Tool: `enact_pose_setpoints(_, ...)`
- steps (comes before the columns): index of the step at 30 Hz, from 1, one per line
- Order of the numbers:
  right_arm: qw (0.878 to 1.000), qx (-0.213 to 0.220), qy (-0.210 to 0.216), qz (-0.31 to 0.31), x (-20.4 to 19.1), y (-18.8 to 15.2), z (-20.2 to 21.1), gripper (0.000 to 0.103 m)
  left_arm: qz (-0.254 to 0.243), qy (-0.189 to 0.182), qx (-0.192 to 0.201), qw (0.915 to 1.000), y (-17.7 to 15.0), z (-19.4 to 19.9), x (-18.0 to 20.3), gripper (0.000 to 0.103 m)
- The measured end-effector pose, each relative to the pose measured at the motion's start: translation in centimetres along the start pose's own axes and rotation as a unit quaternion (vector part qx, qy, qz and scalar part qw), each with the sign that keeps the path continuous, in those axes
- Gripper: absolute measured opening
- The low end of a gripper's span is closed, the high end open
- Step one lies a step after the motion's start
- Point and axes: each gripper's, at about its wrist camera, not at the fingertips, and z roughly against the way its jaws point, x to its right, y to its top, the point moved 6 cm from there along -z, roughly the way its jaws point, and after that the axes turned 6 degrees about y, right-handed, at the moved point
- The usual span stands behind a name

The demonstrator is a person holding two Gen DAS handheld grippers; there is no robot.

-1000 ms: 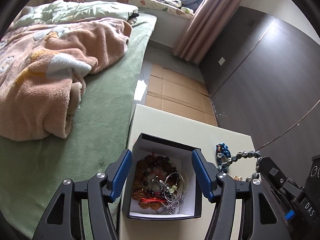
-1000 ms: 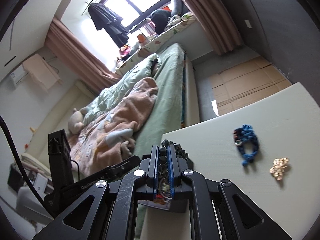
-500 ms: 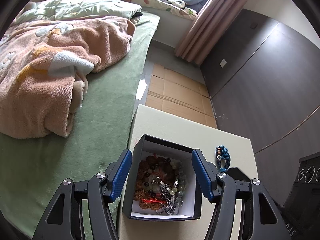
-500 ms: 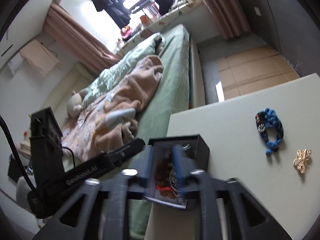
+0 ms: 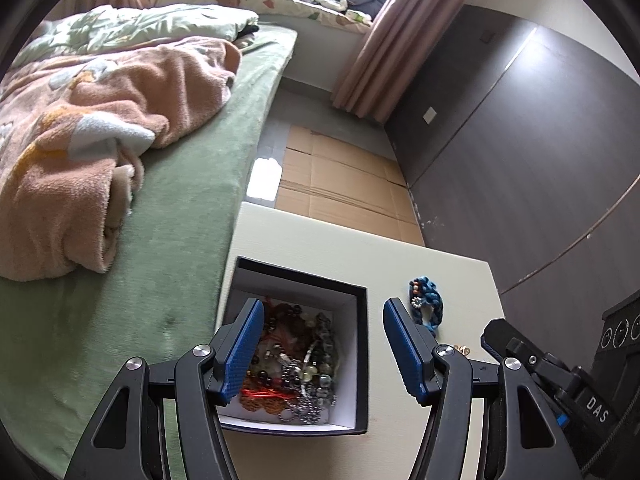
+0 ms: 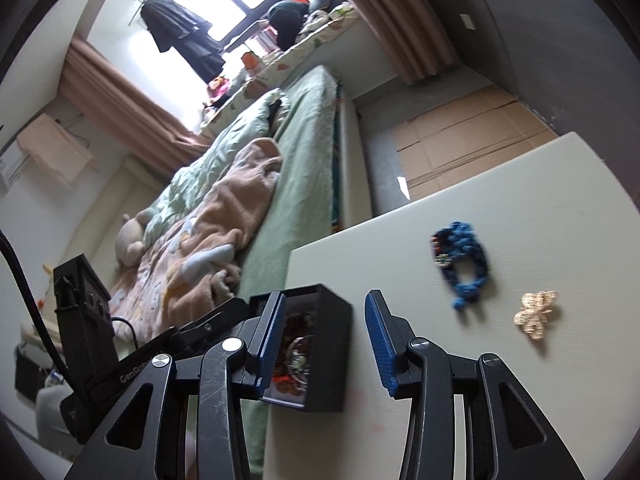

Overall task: Organize jewelry
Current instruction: 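Release the dark bead bracelet into the box and open the right tool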

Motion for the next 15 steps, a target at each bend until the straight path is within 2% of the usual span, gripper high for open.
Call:
enact_pose_setpoints(10,0.998,-0.003,-0.049,-0.031,4.2,0.5,1.9,0.042,-0.039,-0.003,0.004,0.9992,-1.1,-0.4,3.3,0.063)
enact_pose_setpoints(15,0.994,-0.016,-0.095,-0.041,6.7,0.4,2.5,0.042,-0.061,0.000,0.006,0.9981,-1.4,-0.9,4.6,0.063)
